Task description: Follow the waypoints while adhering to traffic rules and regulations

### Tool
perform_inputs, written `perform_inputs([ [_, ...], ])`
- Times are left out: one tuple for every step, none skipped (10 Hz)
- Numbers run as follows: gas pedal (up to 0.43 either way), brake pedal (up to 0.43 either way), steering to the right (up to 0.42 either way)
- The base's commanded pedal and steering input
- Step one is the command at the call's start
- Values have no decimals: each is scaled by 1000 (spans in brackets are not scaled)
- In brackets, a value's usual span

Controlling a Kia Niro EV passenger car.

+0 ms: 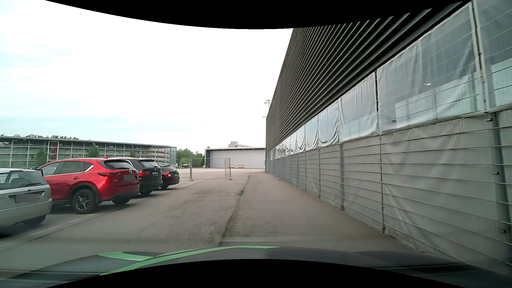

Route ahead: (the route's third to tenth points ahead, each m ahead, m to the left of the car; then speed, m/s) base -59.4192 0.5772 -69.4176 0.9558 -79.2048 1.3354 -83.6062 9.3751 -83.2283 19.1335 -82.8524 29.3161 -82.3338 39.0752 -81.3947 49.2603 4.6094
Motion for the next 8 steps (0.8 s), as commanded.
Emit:
perform_inputs([
  [79,0,-8],
  [79,0,-8],
  [79,0,-8],
  [59,0,-8],
  [59,0,-8],
  [59,0,-8],
  [59,0,-8],
  [59,0,-8],
])
